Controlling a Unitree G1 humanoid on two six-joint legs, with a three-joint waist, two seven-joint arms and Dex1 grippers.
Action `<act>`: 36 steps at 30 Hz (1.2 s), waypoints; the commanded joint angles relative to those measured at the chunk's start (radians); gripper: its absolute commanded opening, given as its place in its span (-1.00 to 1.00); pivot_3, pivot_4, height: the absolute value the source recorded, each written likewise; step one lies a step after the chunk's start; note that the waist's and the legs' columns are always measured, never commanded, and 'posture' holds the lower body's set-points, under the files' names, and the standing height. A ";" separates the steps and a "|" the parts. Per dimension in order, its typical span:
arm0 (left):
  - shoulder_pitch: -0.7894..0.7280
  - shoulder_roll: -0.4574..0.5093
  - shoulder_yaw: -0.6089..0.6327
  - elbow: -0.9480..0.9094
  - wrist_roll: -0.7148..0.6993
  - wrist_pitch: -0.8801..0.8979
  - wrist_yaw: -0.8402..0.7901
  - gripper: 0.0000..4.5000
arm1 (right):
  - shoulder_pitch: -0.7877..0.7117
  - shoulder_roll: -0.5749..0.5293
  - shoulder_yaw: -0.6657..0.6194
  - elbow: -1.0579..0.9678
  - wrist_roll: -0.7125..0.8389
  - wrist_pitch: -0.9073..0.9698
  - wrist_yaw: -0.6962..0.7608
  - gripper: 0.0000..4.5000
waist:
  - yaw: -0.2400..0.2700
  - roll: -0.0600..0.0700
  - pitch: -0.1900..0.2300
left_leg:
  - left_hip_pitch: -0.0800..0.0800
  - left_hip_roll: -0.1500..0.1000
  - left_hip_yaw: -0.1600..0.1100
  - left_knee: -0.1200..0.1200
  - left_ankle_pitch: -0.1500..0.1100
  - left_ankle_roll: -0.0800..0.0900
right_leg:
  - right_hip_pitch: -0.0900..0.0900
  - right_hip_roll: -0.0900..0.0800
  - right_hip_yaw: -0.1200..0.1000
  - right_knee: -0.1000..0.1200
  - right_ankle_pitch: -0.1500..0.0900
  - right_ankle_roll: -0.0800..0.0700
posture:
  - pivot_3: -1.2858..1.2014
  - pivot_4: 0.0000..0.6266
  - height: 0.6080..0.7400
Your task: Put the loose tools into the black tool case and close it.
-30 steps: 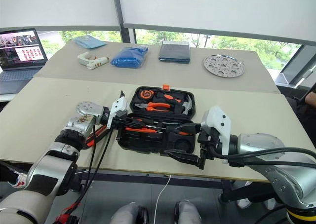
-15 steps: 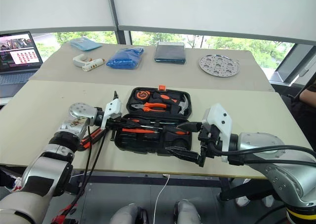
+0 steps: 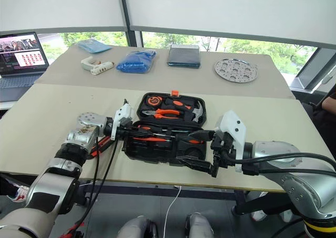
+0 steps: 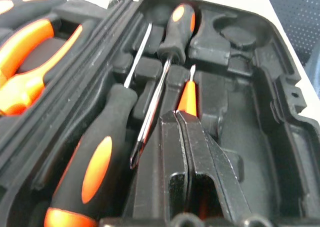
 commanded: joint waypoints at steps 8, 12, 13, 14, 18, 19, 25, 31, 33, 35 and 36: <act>0.067 0.039 -0.029 0.045 0.053 -0.141 0.015 -0.97 | -0.007 0.002 -0.017 -0.012 0.006 -0.009 -0.011 1.00 | -0.002 0.002 -0.004 | 0.002 0.000 0.000 0.000 0.000 0.000 | 0.001 -0.001 0.000 0.000 0.000 0.000 | 0.03 -0.52 0.67; 0.088 0.047 -0.031 0.032 0.057 -0.179 0.018 -0.97 | -0.007 0.004 -0.012 -0.008 0.003 -0.010 -0.011 1.00 | -0.001 0.003 -0.005 | 0.002 0.000 0.000 0.000 0.000 0.000 | 0.001 -0.001 0.000 0.000 0.000 0.000 | 0.03 -0.52 0.67; 0.094 0.049 -0.030 0.023 0.054 -0.184 0.016 -0.97 | -0.008 0.004 -0.010 -0.007 0.002 -0.011 -0.011 1.00 | -0.001 0.003 -0.005 | 0.002 0.000 0.000 0.000 0.000 0.000 | 0.001 -0.001 0.000 0.000 0.000 0.000 | 0.03 -0.52 0.67; 0.099 0.052 -0.028 0.008 0.048 -0.180 0.012 -0.97 | -0.009 0.005 -0.008 -0.005 0.000 -0.011 -0.011 1.00 | -0.002 0.003 -0.005 | 0.002 0.000 0.000 0.000 -0.001 0.001 | 0.001 -0.001 0.000 0.000 0.000 0.000 | 0.03 -0.52 0.67; 0.103 0.063 -0.019 -0.021 0.037 -0.148 0.020 -0.97 | -0.012 0.006 -0.003 0.002 -0.005 -0.013 -0.009 1.00 | -0.003 0.003 -0.005 | 0.002 0.000 0.000 -0.001 -0.001 0.001 | 0.001 -0.001 0.001 0.000 0.000 0.000 | 0.03 -0.52 0.67; 0.099 0.064 -0.013 -0.018 0.034 -0.145 0.028 -0.97 | -0.012 0.007 0.000 0.002 -0.006 -0.015 -0.009 1.00 | -0.003 0.003 -0.005 | 0.002 0.000 0.000 -0.001 -0.001 0.001 | 0.001 -0.001 0.001 0.000 0.000 0.000 | 0.03 -0.52 0.67; 0.079 0.105 0.075 -0.091 -0.030 -0.028 0.097 -0.97 | -0.057 0.015 0.025 0.002 -0.019 -0.028 0.006 1.00 | -0.007 0.003 -0.005 | 0.002 0.001 0.000 -0.001 -0.001 0.001 | 0.001 -0.001 0.001 0.000 0.000 0.000 | 0.03 -0.52 0.67; 0.384 0.322 0.355 -0.631 -0.258 0.440 0.194 -0.50 | -0.151 0.005 0.056 0.055 -0.032 -0.049 0.106 1.00 | -0.034 0.003 -0.004 | 0.000 0.001 0.000 -0.002 0.000 -0.001 | -0.002 0.000 0.002 0.000 0.000 0.000 | 0.03 -0.52 0.67; 0.507 0.365 0.439 -0.751 -0.295 0.523 0.244 -0.19 | -0.168 0.000 0.074 0.075 -0.050 -0.066 0.147 1.00 | -0.038 0.003 -0.004 | 0.002 0.001 -0.001 -0.003 -0.001 -0.001 | 0.000 -0.001 0.003 0.000 -0.001 0.000 | 0.03 -0.52 0.67; 0.661 0.392 0.558 -0.841 -0.312 0.585 0.295 0.09 | -0.191 0.005 0.101 0.103 -0.075 -0.088 0.190 1.00 | -0.036 0.004 -0.004 | 0.002 0.001 -0.001 -0.005 -0.002 -0.002 | 0.000 -0.001 0.004 -0.001 -0.002 0.001 | 0.03 -0.52 0.67; 0.735 0.401 0.614 -0.878 -0.318 0.611 0.316 0.30 | -0.202 0.008 0.115 0.116 -0.087 -0.097 0.212 1.00 | -0.032 0.004 -0.004 | 0.004 0.001 -0.001 -0.006 -0.002 -0.002 | 0.001 -0.002 0.003 -0.001 -0.003 0.002 | 0.03 -0.52 0.67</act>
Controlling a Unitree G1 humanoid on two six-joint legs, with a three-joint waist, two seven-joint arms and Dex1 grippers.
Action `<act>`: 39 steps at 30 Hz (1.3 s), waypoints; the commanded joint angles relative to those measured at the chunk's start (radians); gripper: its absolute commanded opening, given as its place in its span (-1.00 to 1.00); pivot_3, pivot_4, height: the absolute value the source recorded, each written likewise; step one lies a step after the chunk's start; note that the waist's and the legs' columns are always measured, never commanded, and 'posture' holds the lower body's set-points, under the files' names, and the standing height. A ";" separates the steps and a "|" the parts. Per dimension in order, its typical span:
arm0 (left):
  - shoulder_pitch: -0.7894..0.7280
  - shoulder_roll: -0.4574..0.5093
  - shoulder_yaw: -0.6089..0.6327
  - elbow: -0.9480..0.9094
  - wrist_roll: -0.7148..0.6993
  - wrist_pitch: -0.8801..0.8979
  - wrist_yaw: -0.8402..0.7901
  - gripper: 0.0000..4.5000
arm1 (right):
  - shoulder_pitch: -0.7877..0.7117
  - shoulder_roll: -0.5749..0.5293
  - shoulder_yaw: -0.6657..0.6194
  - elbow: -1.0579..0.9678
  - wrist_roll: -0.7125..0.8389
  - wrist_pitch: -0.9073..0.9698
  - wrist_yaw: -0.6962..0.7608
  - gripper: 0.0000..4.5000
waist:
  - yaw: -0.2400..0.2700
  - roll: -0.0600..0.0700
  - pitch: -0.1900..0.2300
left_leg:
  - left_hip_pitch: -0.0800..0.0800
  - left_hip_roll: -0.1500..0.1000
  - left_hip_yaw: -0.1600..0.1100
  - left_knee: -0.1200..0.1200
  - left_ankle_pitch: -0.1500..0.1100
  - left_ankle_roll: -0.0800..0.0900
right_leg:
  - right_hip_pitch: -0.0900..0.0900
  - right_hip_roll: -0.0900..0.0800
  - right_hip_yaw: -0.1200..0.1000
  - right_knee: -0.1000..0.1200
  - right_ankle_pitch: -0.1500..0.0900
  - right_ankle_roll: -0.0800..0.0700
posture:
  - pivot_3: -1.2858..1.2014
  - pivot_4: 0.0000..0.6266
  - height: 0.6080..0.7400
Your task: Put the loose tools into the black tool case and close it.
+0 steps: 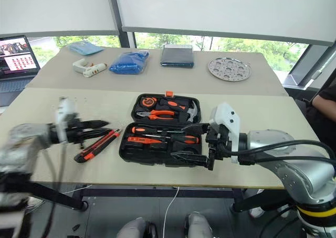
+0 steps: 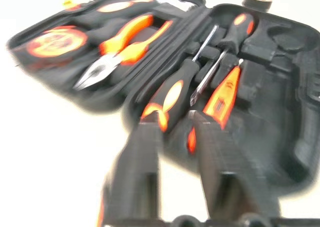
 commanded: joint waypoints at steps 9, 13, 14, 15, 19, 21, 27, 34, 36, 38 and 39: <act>0.412 0.059 0.287 -0.254 -0.057 0.143 0.126 0.97 | -0.098 0.033 0.119 0.081 -0.121 -0.117 0.188 1.00 | 0.055 0.001 0.001 | -0.002 -0.001 -0.002 0.000 -0.008 -0.012 | -0.005 -0.011 -0.004 -0.002 -0.002 -0.002 | 0.03 -0.52 0.67; 0.271 0.115 0.132 -0.243 -0.030 0.173 0.153 0.97 | -0.095 0.048 0.121 0.074 -0.128 -0.109 0.178 1.00 | 0.062 0.001 0.001 | -0.003 -0.002 -0.002 0.000 -0.008 -0.012 | -0.005 -0.013 -0.004 -0.002 -0.001 -0.001 | 0.03 -0.52 0.67; 0.210 0.128 0.066 -0.225 0.000 0.189 0.173 0.97 | -0.084 0.050 0.117 0.064 -0.129 -0.105 0.169 1.00 | 0.063 0.001 0.001 | -0.003 -0.002 -0.002 0.000 -0.008 -0.012 | -0.004 -0.013 -0.004 -0.001 0.000 0.000 | 0.03 -0.52 0.67; 0.158 0.138 0.009 -0.205 0.018 0.212 0.188 0.97 | -0.074 0.051 0.114 0.053 -0.131 -0.103 0.163 1.00 | 0.064 0.001 0.001 | -0.004 -0.002 -0.002 0.000 -0.008 -0.012 | -0.002 -0.012 -0.005 -0.001 0.000 0.000 | 0.03 -0.52 0.67; -0.012 0.146 -0.196 -0.135 0.080 0.255 0.177 0.97 | -0.041 0.056 0.101 0.012 -0.140 -0.096 0.126 1.00 | 0.055 0.001 0.001 | -0.003 -0.004 -0.001 -0.001 -0.008 -0.012 | -0.001 -0.003 -0.006 -0.001 0.000 -0.001 | 0.03 -0.52 0.67; -0.070 0.144 -0.285 -0.100 0.108 0.284 0.165 0.97 | -0.024 0.055 0.094 -0.009 -0.140 -0.094 0.108 1.00 | 0.045 0.001 0.001 | -0.003 -0.003 0.001 -0.001 -0.008 -0.012 | -0.001 0.001 -0.006 -0.001 0.000 -0.001 | 0.03 -0.52 0.67; -0.133 0.134 -0.430 0.001 0.193 0.248 0.154 0.64 | 0.012 0.051 0.072 -0.055 -0.128 -0.084 0.063 1.00 | 0.036 0.003 0.000 | 0.001 -0.001 0.006 -0.003 -0.006 -0.009 | -0.002 0.003 -0.003 0.001 -0.003 -0.001 | 0.03 -0.52 0.67; -0.186 0.126 -0.283 0.078 0.117 0.197 0.134 -0.24 | 0.046 0.033 0.034 -0.074 -0.091 -0.055 0.052 1.00 | 0.033 0.003 0.000 | 0.004 0.000 0.006 -0.005 -0.007 -0.014 | -0.001 0.002 -0.001 0.001 -0.004 -0.002 | 0.03 -0.52 0.67; -0.213 0.132 -0.210 0.066 0.048 0.068 0.039 -0.24 | 0.060 0.021 0.014 -0.079 -0.055 -0.029 0.056 1.00 | 0.032 0.001 0.001 | 0.002 0.001 0.006 -0.004 -0.007 -0.014 | -0.004 0.002 -0.001 0.003 -0.004 -0.002 | 0.03 -0.52 0.67; -0.251 0.134 -0.188 0.048 -0.013 0.022 -0.055 -0.24 | 0.073 0.004 -0.001 -0.088 -0.030 -0.016 0.065 1.00 | 0.035 0.001 0.001 | -0.003 0.001 0.005 -0.003 -0.005 -0.013 | -0.008 0.002 -0.002 0.003 -0.003 -0.003 | 0.03 -0.52 0.67; -0.279 0.136 -0.198 0.037 -0.041 0.032 -0.104 -0.24 | 0.081 -0.006 -0.006 -0.093 -0.027 -0.015 0.069 1.00 | 0.040 0.001 0.001 | -0.004 0.001 0.005 -0.002 -0.003 -0.008 | -0.008 0.002 -0.002 0.003 -0.002 -0.004 | 0.03 -0.52 0.67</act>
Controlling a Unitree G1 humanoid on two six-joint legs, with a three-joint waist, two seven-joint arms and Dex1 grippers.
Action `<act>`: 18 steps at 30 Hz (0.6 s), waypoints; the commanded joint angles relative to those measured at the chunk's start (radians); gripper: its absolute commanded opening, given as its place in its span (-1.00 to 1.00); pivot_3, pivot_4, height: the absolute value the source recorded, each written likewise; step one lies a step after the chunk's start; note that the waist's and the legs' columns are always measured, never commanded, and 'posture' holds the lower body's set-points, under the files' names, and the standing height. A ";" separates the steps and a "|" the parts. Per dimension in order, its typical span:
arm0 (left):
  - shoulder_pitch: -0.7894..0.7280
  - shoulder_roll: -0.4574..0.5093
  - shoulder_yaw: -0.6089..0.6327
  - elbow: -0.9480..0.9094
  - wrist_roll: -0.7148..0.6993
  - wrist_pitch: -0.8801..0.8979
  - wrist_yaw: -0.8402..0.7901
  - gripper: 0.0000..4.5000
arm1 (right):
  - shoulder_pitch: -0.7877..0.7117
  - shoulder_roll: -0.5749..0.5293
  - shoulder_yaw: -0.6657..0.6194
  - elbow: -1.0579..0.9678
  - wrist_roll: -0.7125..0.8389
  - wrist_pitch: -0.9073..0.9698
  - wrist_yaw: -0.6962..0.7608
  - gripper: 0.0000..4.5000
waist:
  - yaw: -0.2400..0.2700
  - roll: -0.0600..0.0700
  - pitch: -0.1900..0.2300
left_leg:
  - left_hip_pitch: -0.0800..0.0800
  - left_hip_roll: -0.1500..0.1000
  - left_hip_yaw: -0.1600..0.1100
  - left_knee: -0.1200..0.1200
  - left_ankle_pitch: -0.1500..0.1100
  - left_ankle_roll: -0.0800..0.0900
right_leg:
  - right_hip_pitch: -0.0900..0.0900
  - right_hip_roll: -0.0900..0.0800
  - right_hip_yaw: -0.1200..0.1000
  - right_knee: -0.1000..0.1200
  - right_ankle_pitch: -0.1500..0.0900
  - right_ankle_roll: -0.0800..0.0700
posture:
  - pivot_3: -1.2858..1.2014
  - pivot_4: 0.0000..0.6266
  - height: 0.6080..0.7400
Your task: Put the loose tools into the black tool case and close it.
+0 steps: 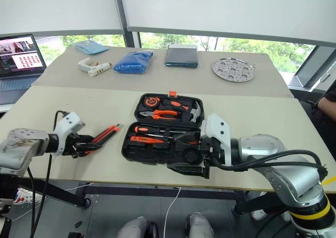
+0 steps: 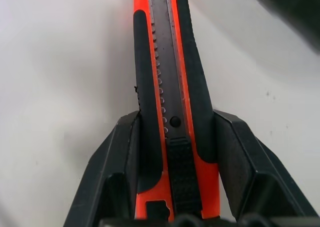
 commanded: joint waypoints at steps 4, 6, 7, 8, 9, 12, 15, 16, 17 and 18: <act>-0.163 0.026 -0.055 -0.101 -0.116 -0.061 -0.305 -0.24 | 0.036 -0.048 -0.058 -0.061 0.035 0.006 0.014 1.00 | 0.012 0.000 0.000 | 0.000 -0.001 0.000 0.003 -0.001 0.001 | 0.002 0.000 0.000 -0.001 0.000 0.001 | 0.03 -0.52 0.67; -0.203 0.007 -0.167 -0.113 -0.073 -0.126 -0.416 -0.24 | 0.055 -0.056 -0.072 -0.070 0.035 0.004 0.007 1.00 | 0.011 0.000 0.000 | 0.001 -0.002 0.000 0.003 -0.001 0.001 | 0.004 0.000 0.000 -0.001 0.000 0.002 | 0.03 -0.52 0.67; -0.238 -0.022 -0.230 -0.087 -0.033 -0.179 -0.443 -0.24 | 0.066 -0.060 -0.081 -0.076 0.035 0.005 0.000 1.00 | 0.012 0.000 0.000 | 0.001 -0.002 0.000 0.003 -0.001 0.001 | 0.004 0.000 0.000 -0.001 -0.001 0.002 | 0.03 -0.52 0.67; -0.273 -0.048 -0.285 -0.051 -0.005 -0.223 -0.452 -0.24 | 0.076 -0.063 -0.088 -0.082 0.033 0.005 -0.007 1.00 | 0.015 0.000 0.000 | 0.001 -0.002 0.000 0.003 -0.001 0.001 | 0.004 0.001 -0.001 -0.001 -0.001 0.002 | 0.03 -0.52 0.67; -0.318 -0.088 -0.340 0.004 0.023 -0.267 -0.454 -0.24 | 0.088 -0.064 -0.097 -0.089 0.031 0.009 -0.022 1.00 | 0.019 0.000 0.000 | 0.001 -0.002 0.000 0.003 -0.001 0.001 | 0.004 0.001 -0.001 -0.001 -0.001 0.002 | 0.03 -0.52 0.67; -0.418 -0.177 -0.451 0.162 0.085 -0.373 -0.455 -0.24 | 0.124 -0.072 -0.116 -0.105 0.003 0.017 -0.067 1.00 | 0.023 0.000 0.000 | 0.000 -0.001 0.000 0.005 -0.001 0.002 | 0.005 0.001 -0.001 -0.001 0.000 0.002 | 0.03 -0.52 0.67; -0.480 -0.239 -0.531 0.296 0.139 -0.488 -0.455 -0.24 | 0.170 -0.079 -0.140 -0.119 -0.014 0.017 -0.105 1.00 | 0.013 0.000 0.000 | 0.000 -0.001 0.000 0.006 -0.001 0.004 | 0.005 0.002 0.000 -0.001 0.000 0.002 | 0.03 -0.52 0.67; -0.500 -0.261 -0.554 0.337 0.159 -0.512 -0.455 -0.24 | 0.188 -0.078 -0.152 -0.126 -0.011 0.017 -0.118 1.00 | 0.011 0.000 0.000 | 0.000 -0.001 0.000 0.006 -0.001 0.004 | 0.005 0.002 0.000 -0.001 0.000 0.002 | 0.03 -0.52 0.67; -0.517 -0.275 -0.576 0.367 0.163 -0.534 -0.455 -0.24 | 0.203 -0.077 -0.162 -0.134 -0.006 0.018 -0.129 1.00 | 0.009 0.000 0.000 | 0.000 -0.001 0.000 0.006 -0.001 0.005 | 0.005 0.002 0.000 -0.001 0.000 0.002 | 0.03 -0.52 0.67; -0.533 -0.285 -0.598 0.393 0.162 -0.554 -0.455 -0.24 | 0.219 -0.075 -0.172 -0.144 -0.002 0.019 -0.141 1.00 | 0.009 0.000 0.000 | 0.000 -0.001 -0.001 0.006 -0.001 0.005 | 0.005 0.002 0.000 -0.001 0.000 0.002 | 0.03 -0.52 0.67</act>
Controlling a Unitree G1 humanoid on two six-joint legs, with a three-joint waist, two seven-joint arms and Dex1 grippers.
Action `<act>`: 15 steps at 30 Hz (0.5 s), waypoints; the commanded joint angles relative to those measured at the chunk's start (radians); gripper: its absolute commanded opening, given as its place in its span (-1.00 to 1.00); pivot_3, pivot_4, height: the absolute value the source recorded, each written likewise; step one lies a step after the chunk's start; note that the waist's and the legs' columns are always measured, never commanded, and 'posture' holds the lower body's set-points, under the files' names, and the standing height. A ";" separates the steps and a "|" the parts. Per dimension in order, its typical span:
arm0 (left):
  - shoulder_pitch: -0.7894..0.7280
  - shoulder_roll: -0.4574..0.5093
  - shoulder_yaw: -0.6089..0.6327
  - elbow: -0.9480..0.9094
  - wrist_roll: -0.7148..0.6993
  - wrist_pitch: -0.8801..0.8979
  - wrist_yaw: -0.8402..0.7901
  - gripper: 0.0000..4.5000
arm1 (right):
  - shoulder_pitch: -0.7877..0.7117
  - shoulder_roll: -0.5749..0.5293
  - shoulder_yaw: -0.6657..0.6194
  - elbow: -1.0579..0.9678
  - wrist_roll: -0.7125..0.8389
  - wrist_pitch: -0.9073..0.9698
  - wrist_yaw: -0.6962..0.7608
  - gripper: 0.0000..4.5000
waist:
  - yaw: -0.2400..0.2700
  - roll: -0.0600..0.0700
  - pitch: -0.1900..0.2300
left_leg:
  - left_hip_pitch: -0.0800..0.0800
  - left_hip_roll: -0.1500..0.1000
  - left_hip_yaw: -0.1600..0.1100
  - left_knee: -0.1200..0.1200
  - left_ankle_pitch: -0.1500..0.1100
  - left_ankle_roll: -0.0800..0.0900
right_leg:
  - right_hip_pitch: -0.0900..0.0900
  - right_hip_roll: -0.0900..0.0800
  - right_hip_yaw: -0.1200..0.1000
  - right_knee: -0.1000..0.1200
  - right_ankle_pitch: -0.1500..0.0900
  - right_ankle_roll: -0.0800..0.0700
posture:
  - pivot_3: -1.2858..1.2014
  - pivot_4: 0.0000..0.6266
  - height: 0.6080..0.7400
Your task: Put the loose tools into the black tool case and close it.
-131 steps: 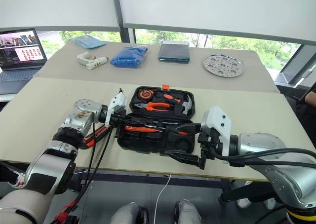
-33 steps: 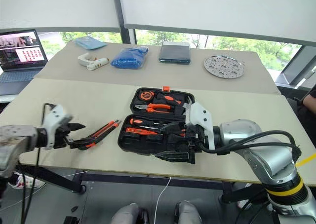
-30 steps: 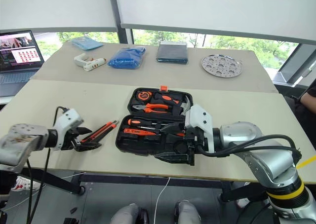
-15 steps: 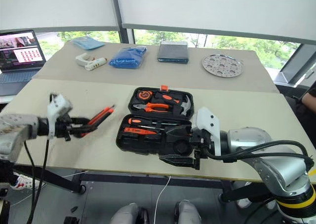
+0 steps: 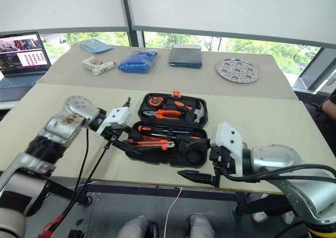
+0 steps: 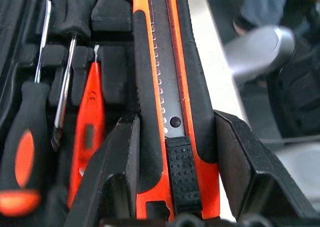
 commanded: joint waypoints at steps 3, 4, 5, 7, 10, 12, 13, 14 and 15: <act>-0.092 -0.051 -0.099 0.143 0.013 -0.132 -0.005 -0.24 | 0.059 0.001 -0.081 -0.075 0.016 0.008 -0.068 1.00 | 0.000 0.000 0.000 | 0.000 0.000 0.000 0.000 0.000 0.001 | 0.000 0.000 0.000 0.000 0.000 0.000 | 0.03 -0.52 0.67; -0.100 -0.059 -0.108 0.161 0.011 -0.147 -0.005 -0.24 | 0.066 0.003 -0.084 -0.081 0.018 0.007 -0.077 1.00 | 0.001 0.000 0.000 | 0.000 0.000 0.000 0.000 0.000 0.001 | 0.000 0.000 0.000 0.000 0.000 0.000 | 0.03 -0.52 0.67; -0.108 -0.069 -0.115 0.178 0.010 -0.155 -0.005 -0.24 | 0.072 0.005 -0.088 -0.085 0.020 0.007 -0.085 1.00 | 0.002 0.000 0.000 | 0.000 0.000 -0.001 0.001 0.000 0.001 | 0.000 0.000 0.000 0.000 0.000 0.000 | 0.03 -0.52 0.67; -0.121 -0.084 -0.129 0.202 0.000 -0.160 -0.005 -0.24 | 0.081 0.009 -0.093 -0.088 0.024 0.006 -0.102 1.00 | 0.002 0.000 0.000 | 0.000 0.000 -0.001 0.001 -0.001 0.002 | 0.001 -0.001 0.000 0.000 0.000 0.000 | 0.03 -0.52 0.67; -0.130 -0.091 -0.156 0.222 -0.002 -0.167 -0.005 -0.24 | 0.090 0.015 -0.097 -0.089 0.025 0.005 -0.126 1.00 | 0.004 0.000 0.000 | 0.000 0.000 -0.002 0.001 -0.002 0.004 | 0.002 -0.002 0.000 0.000 0.000 0.001 | 0.03 -0.52 0.67; -0.133 -0.084 -0.175 0.198 -0.037 -0.107 -0.005 -0.24 | 0.094 0.015 -0.097 -0.088 0.024 0.002 -0.133 1.00 | 0.004 0.000 0.000 | 0.000 0.000 -0.003 0.002 -0.003 0.005 | 0.002 -0.002 0.000 -0.001 0.000 0.001 | 0.03 -0.52 0.67; -0.137 -0.075 -0.183 0.172 -0.075 -0.050 -0.005 -0.24 | 0.095 0.015 -0.096 -0.087 0.023 0.000 -0.135 1.00 | 0.004 0.000 0.000 | 0.000 0.000 -0.003 0.002 -0.003 0.005 | 0.002 -0.002 0.000 -0.001 0.000 0.001 | 0.03 -0.52 0.67; -0.141 -0.066 -0.189 0.149 -0.100 -0.010 -0.005 -0.24 | 0.095 0.016 -0.096 -0.086 0.022 -0.001 -0.137 1.00 | 0.003 0.000 0.000 | 0.000 0.000 -0.003 0.002 -0.003 0.005 | 0.003 -0.002 0.000 -0.001 0.000 0.001 | 0.03 -0.52 0.67; -0.142 -0.060 -0.191 0.135 -0.110 0.006 -0.005 -0.24 | 0.096 0.017 -0.095 -0.084 0.022 -0.003 -0.138 1.00 | 0.003 0.000 0.000 | 0.000 0.000 -0.003 0.002 -0.003 0.005 | 0.003 -0.002 0.000 -0.001 0.000 0.001 | 0.03 -0.52 0.67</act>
